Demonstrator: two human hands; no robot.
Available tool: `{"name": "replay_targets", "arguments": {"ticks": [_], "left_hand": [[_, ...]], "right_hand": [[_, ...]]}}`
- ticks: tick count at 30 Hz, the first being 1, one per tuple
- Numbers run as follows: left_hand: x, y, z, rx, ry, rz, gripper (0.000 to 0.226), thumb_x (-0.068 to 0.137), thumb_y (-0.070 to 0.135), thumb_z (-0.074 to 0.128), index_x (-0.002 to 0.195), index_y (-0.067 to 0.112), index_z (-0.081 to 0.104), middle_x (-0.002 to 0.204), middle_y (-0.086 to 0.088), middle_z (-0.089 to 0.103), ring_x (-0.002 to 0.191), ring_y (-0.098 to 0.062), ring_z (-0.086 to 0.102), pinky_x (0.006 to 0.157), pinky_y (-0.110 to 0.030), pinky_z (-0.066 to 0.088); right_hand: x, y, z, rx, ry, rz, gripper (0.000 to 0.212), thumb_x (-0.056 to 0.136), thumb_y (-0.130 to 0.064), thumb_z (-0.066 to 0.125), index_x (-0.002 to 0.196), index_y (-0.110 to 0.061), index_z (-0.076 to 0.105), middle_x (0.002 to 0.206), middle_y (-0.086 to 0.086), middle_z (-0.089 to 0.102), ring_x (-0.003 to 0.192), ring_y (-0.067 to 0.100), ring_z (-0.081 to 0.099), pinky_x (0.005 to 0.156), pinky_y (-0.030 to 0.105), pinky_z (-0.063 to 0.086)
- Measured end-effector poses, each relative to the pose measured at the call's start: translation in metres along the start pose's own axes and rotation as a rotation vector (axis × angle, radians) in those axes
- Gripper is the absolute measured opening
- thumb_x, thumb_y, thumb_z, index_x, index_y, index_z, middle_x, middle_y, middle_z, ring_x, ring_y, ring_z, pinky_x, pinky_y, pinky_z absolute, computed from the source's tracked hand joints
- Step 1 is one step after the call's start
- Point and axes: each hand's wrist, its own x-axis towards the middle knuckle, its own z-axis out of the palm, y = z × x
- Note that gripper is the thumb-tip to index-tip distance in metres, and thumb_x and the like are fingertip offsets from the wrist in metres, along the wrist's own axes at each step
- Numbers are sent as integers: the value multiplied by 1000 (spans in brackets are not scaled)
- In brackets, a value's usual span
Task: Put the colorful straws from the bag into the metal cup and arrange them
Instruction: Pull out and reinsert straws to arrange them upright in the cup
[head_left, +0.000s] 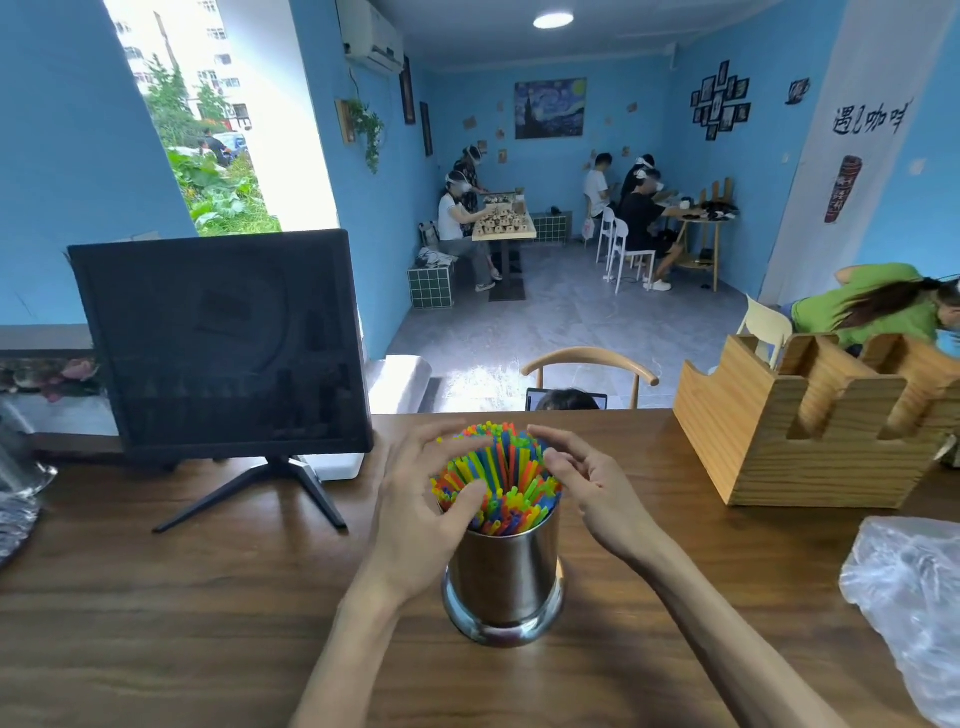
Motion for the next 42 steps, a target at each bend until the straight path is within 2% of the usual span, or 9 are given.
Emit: {"name": "replay_targets", "arguments": {"ticks": [4,9,12,17,25,30,34,38,42], "left_hand": [[6,1,18,93,-151,-101,57,96,49,65,149,37,49,163,18,32,151,-1,24,124,-35,24],[1,-5,28,138,-149,-127,47,98,51,61,141,35,58,150,17,48,145,-6,36,120,-44,32],[-1,-5,28,109,-134,-144,50,95,56,57,139,33,61,148,17,51,144,-7,37,120,-45,33],[-2,-7,27,67,-142,-192,48,94,58,59,138,37,60,145,20,50,145,-9,37,119,-48,36],[-3,-8,23,4,-149,-201,59,86,68,56,138,41,58,147,22,49,146,-2,34,122,-46,33],[-2,-6,21,-33,-168,-214,56,87,66,63,138,44,56,148,23,47,142,8,33,118,-42,40],[1,-2,20,-18,-140,-189,55,87,65,64,138,44,56,149,18,49,147,-6,33,120,-51,33],[15,8,20,66,4,-154,50,82,74,50,123,50,65,127,25,58,132,-3,37,115,-46,28],[41,17,22,-18,107,-254,20,79,68,65,95,57,71,97,32,66,115,2,47,101,-37,38]], "right_hand": [[4,-5,2,44,54,-72,19,102,-23,61,110,-27,78,108,-8,78,104,10,72,86,25,58],[30,-16,1,-47,148,-19,15,103,-29,60,109,-30,73,105,-7,74,102,11,68,84,30,58],[49,-21,-1,-159,64,59,20,101,-34,62,117,-28,72,108,-10,70,101,7,66,76,20,55],[65,-20,1,-234,31,130,12,92,-31,75,90,-21,81,86,-5,78,84,11,75,74,26,61],[66,-31,-8,-37,21,236,4,85,-22,83,81,-20,81,77,-7,78,73,1,73,55,12,52],[67,-37,-15,-197,25,131,10,86,-18,82,79,-25,78,78,-6,77,76,1,73,58,13,53],[69,-47,-17,-323,51,-5,5,85,-26,82,87,-29,79,82,-3,79,80,11,75,71,24,60],[66,-68,-15,-150,-21,-52,10,83,-18,84,89,-24,79,81,0,79,76,17,77,65,23,58],[63,-80,-9,-138,-46,-131,11,84,-9,82,92,-16,79,76,2,79,75,20,78,68,24,61]]}}
